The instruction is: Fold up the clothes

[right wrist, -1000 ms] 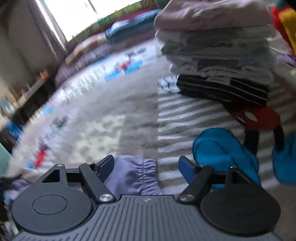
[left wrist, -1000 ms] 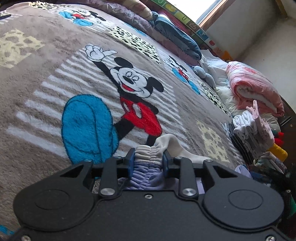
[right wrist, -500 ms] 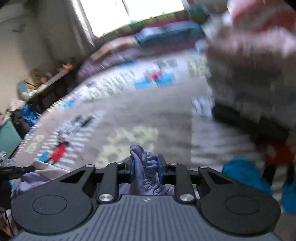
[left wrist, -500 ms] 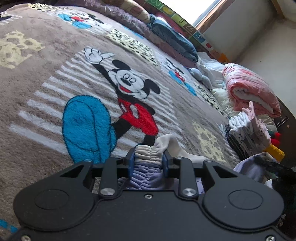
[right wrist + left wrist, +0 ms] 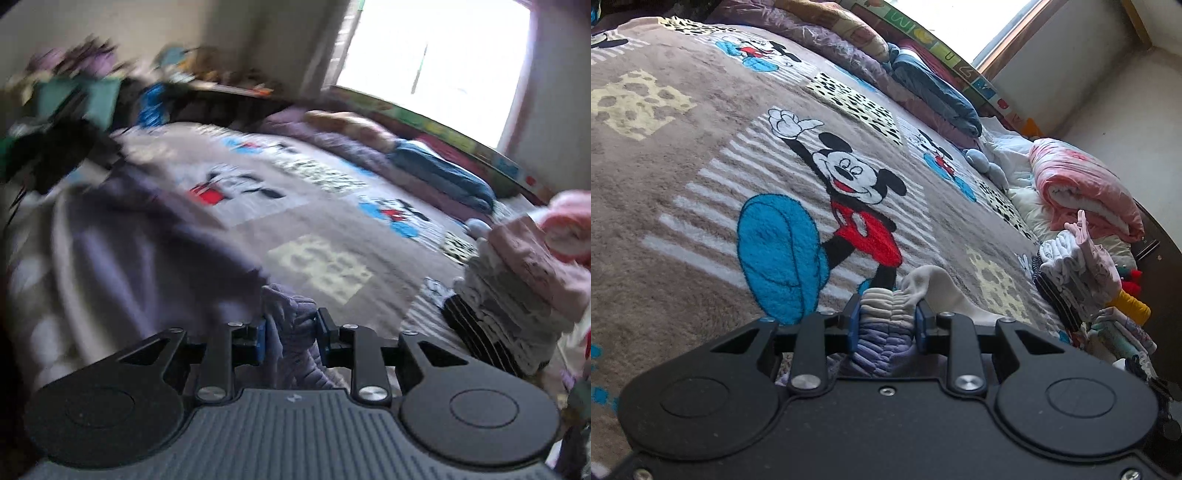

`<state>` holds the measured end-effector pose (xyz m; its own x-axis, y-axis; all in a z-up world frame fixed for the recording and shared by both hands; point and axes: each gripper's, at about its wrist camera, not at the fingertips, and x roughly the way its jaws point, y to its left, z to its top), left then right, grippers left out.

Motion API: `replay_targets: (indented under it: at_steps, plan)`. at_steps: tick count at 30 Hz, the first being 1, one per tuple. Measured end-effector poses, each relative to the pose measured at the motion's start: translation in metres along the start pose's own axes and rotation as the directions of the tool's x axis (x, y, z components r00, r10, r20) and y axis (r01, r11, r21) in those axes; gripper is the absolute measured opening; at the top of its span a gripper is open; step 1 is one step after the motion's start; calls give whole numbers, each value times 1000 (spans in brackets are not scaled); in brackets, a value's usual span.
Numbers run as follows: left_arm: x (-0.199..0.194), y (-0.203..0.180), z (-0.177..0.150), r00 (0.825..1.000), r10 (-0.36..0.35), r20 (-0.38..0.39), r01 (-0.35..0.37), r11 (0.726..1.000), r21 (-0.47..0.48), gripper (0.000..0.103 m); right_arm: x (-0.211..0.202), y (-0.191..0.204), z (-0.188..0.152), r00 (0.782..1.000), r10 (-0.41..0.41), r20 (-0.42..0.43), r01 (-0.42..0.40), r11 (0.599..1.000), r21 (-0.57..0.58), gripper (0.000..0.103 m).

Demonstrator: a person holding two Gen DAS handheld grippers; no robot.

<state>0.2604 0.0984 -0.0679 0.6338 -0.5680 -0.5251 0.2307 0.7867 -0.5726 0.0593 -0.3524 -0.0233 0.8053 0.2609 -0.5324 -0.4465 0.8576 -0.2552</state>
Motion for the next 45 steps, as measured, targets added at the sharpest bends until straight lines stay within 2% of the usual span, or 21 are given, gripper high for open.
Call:
replay_targets:
  at_steps: [4,6,8,11,12,14,15,16,17,18,19,21,23,25,26,29,30,31,34,38,45]
  plan:
    - [-3,1,-1,1000,2,6,-2,1000,-10,26,-6,33,3,993,62,-97,-74,989,-128,35]
    - [-3,2,-1,1000,2,10,-2,1000,-17,26,-7,49,2,981,93,-167,-125,973,-193,37]
    - [-4,3,-1,1000,1,12,-1,1000,-21,26,-8,68,-2,960,122,-250,-188,947,-259,41]
    - [-4,4,-2,1000,-2,9,2,1000,-28,26,-9,90,-7,912,146,-383,-288,893,-346,43]
    - [-3,4,-2,1000,-3,8,4,1000,-31,26,-12,94,-7,903,144,-405,-300,886,-352,46]
    - [-3,5,-1,1000,-9,8,9,999,-39,26,-17,87,-3,898,163,-408,-296,911,-287,47]
    - [-4,6,-1,1000,-13,9,13,999,-45,26,-20,76,2,910,177,-376,-270,940,-210,51]
    - [-4,7,-1,1000,-15,10,16,999,-49,26,-24,64,7,921,188,-342,-245,961,-131,60]
    - [-4,7,0,1000,-18,11,18,998,-52,26,-26,52,10,933,188,-308,-212,976,-47,65]
    - [-4,7,0,1000,-19,12,19,998,-52,26,-25,37,11,946,169,-275,-163,986,47,72]
    - [-5,6,0,1000,-20,12,20,998,-52,26,-25,23,13,959,147,-244,-115,983,142,73]
    - [-4,5,1,1000,-22,14,23,998,-52,26,-18,-3,9,971,124,-206,-50,942,332,73]
    - [-4,4,1,1000,-26,17,27,998,-51,26,-6,-19,-1,972,133,-192,-28,883,469,73]
    - [-4,4,2,999,-28,21,29,998,-50,26,8,-27,-13,968,147,-202,-14,840,542,72]
    - [-4,3,3,999,-28,23,29,998,-48,26,15,-28,-19,964,154,-217,-7,832,555,71]
    - [-4,4,5,999,-35,27,37,998,-50,26,35,-21,-33,948,167,-270,12,832,555,47]
    - [-3,4,6,999,-37,29,38,998,-48,26,38,-19,-36,947,177,-266,3,827,562,30]
    - [-3,4,7,999,-39,31,40,998,-46,26,38,-16,-38,949,172,-265,6,829,559,23]
    - [-2,2,9,998,-42,44,43,999,-23,26,30,-12,-34,962,126,-241,20,851,524,9]
    - [-10,-5,18,993,-52,106,48,998,33,26,15,-21,-14,981,50,-186,42,888,458,8]
    - [-19,-5,37,973,-55,223,43,997,58,26,16,-61,29,988,-46,-151,98,928,359,8]
